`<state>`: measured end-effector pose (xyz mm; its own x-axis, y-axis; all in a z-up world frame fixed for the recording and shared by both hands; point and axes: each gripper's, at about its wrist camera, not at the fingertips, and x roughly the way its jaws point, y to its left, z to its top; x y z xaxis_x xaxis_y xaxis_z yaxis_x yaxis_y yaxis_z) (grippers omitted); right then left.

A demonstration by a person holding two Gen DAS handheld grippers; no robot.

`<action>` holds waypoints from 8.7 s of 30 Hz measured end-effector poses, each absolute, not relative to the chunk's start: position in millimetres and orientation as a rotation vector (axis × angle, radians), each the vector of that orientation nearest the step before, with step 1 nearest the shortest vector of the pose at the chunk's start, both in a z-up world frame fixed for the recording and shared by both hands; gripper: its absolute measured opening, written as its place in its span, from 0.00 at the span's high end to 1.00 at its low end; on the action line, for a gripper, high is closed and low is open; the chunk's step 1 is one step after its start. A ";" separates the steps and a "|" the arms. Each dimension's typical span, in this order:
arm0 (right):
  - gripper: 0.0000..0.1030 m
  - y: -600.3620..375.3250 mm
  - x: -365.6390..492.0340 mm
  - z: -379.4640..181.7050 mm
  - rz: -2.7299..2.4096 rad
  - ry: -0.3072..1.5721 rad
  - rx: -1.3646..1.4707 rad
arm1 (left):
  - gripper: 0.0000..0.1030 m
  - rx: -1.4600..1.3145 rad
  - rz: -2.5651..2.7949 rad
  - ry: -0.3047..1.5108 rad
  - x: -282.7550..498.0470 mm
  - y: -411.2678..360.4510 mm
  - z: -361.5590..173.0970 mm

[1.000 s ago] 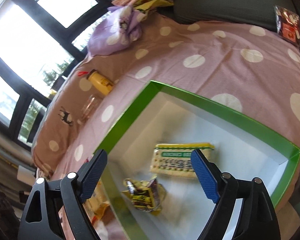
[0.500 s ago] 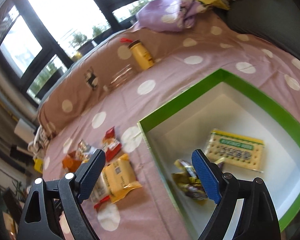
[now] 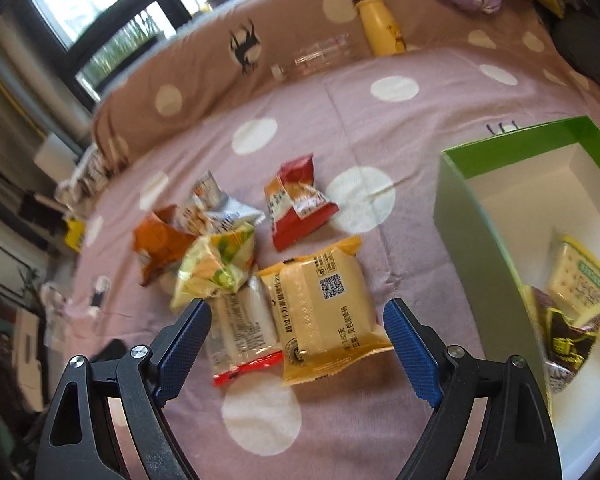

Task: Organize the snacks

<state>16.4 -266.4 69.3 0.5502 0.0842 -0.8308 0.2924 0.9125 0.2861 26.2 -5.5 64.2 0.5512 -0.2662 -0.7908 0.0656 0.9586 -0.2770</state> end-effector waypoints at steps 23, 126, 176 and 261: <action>0.42 -220.7 11.0 50.0 0.054 1.120 0.398 | 0.04 -0.263 -0.131 0.987 26.5 23.7 68.5; 0.45 -458.0 -137.7 71.8 -0.517 0.725 0.943 | 0.74 0.290 -1.133 1.020 -70.3 -349.3 84.6; 0.18 -371.5 -83.5 115.6 -0.418 0.665 0.609 | 0.09 -0.221 -0.414 0.868 4.8 -46.0 91.2; 0.32 -251.4 -24.3 63.2 0.015 0.972 0.711 | 0.04 -0.214 -0.294 1.052 1.8 -11.6 71.6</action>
<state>-24.3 -251.4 63.2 0.5820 0.3176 -0.7486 0.2939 0.7763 0.5577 1.8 -11.6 71.6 0.4627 -0.3383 -0.8194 0.1356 0.9404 -0.3117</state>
